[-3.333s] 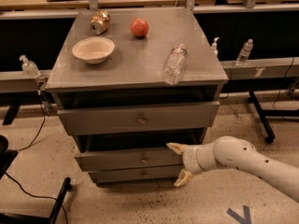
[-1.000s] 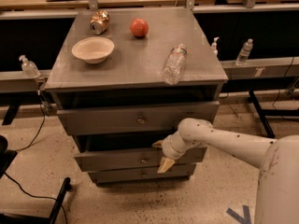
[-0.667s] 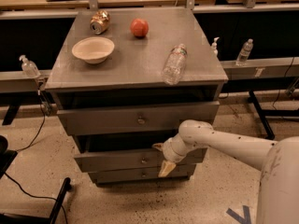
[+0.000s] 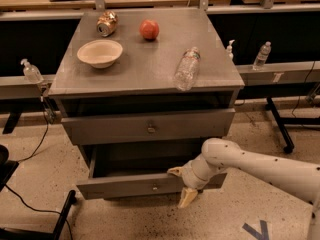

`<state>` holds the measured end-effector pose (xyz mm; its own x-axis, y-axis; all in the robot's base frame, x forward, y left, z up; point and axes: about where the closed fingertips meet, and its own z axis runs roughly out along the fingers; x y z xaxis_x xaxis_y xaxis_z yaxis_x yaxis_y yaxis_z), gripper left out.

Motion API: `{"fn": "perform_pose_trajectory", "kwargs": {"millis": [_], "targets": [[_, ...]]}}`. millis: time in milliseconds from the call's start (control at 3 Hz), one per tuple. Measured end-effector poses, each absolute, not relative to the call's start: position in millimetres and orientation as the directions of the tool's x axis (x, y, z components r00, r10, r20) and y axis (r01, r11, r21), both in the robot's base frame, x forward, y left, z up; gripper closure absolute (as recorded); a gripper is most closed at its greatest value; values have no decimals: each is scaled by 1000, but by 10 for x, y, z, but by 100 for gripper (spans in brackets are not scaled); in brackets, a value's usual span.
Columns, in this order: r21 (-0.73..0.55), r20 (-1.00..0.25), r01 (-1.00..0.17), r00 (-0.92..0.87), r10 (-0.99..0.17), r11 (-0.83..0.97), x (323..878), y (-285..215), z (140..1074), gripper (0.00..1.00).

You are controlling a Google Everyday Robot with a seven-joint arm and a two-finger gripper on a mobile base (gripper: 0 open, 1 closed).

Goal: Open middle drawer

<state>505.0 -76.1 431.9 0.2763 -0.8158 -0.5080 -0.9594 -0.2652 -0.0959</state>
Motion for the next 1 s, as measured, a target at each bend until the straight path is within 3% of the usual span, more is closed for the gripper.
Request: {"fn": "perform_pose_trajectory", "kwargs": {"millis": [1000], "targets": [[6, -567, -955, 240, -788, -296, 4216, -794, 4421, 34]]}}
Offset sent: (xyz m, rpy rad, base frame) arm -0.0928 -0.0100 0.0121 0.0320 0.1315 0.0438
